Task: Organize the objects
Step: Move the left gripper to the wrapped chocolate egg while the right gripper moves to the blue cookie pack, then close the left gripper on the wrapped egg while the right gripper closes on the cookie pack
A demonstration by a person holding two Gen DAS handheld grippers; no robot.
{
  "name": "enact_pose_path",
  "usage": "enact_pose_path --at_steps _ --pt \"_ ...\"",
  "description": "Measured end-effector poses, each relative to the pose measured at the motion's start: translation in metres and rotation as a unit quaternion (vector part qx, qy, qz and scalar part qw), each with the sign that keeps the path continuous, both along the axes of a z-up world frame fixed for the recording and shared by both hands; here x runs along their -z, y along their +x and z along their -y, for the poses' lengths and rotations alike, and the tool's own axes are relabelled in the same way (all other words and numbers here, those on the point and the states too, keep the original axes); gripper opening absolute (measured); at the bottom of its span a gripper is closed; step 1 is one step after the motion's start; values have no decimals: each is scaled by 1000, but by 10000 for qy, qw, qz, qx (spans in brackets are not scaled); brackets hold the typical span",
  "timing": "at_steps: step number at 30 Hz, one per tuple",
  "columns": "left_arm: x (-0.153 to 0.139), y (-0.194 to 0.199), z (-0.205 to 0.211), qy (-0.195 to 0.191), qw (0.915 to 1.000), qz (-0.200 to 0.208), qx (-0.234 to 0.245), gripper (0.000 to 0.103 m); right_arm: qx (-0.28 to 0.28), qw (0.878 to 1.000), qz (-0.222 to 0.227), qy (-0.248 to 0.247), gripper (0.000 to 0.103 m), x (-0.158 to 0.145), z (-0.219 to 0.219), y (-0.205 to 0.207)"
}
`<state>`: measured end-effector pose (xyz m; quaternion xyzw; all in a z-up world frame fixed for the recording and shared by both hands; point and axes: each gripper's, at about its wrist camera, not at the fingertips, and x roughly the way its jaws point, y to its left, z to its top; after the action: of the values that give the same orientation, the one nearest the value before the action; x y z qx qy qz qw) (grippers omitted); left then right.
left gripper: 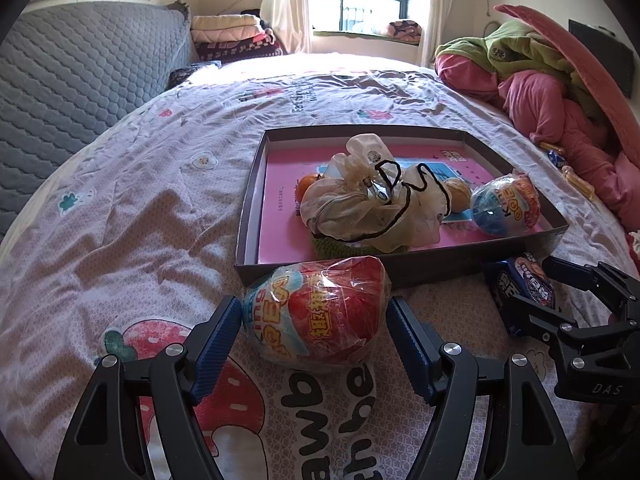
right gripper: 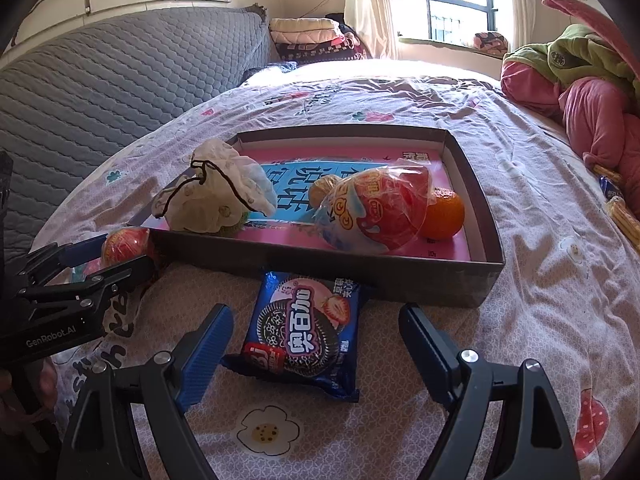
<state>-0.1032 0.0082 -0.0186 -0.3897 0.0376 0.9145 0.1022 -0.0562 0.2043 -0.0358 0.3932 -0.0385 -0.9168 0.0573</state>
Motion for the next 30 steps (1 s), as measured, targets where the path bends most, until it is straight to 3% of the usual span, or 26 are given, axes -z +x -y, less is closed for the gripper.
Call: enact_pose_path --at_steps 18,24,28,30 --pt "15 -13 -7 138 9995 267 -70 76 91 9997 203 65 85 6 4 -7" --pt "14 -15 -11 196 9994 270 -113 76 158 9995 260 32 71 7 5 -9" --pt "17 -16 -15 173 9992 359 -101 63 116 9992 294 252 64 10 11 -9" --pt "18 -15 -17 137 9992 378 -69 62 87 9991 289 296 61 10 12 -8"
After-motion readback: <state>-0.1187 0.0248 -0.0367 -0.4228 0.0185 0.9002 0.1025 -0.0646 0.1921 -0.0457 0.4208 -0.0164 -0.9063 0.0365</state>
